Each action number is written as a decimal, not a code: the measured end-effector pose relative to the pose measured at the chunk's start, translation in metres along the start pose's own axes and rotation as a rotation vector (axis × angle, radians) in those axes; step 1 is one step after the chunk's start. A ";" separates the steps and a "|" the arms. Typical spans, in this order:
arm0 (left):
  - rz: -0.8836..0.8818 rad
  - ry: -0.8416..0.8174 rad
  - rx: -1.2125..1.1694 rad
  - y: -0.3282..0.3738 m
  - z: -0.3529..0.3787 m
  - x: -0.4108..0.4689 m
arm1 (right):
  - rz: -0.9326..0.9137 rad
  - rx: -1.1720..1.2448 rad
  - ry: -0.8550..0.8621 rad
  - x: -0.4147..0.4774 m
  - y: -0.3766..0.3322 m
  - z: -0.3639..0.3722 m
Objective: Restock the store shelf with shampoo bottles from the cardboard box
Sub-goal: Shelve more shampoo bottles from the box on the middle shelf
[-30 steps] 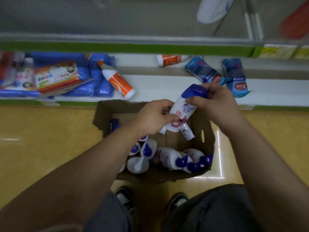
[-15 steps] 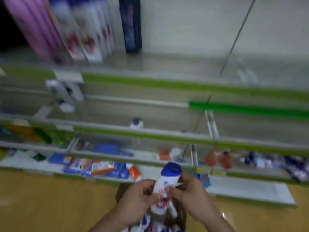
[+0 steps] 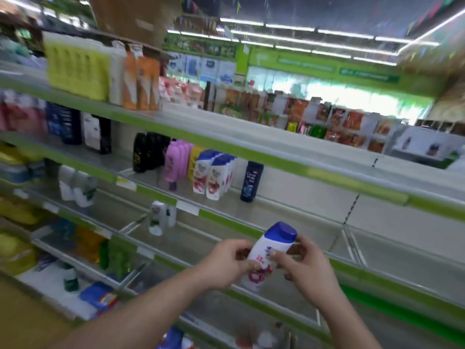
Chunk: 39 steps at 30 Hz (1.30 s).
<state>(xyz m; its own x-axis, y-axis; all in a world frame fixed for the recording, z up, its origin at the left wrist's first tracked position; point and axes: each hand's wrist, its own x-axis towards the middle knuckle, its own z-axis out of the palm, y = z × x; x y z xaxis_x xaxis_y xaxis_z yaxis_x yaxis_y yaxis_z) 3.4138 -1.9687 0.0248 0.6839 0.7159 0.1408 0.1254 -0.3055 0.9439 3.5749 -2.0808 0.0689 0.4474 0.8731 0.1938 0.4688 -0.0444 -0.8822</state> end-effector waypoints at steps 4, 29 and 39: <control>0.075 0.068 0.041 0.006 -0.032 0.024 | -0.096 -0.028 0.010 0.037 -0.023 0.018; -0.021 0.156 0.360 -0.081 -0.153 0.215 | 0.100 -0.244 0.269 0.294 -0.013 0.157; 0.000 0.097 0.382 -0.082 -0.155 0.202 | 0.146 -0.191 0.270 0.303 -0.006 0.164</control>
<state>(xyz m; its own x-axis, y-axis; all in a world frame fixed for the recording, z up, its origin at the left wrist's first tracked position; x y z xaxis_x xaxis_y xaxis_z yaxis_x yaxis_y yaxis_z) 3.4304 -1.7023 0.0222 0.6154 0.7661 0.1855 0.3967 -0.5044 0.7670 3.5822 -1.7364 0.0628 0.6934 0.6922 0.2002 0.5074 -0.2718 -0.8177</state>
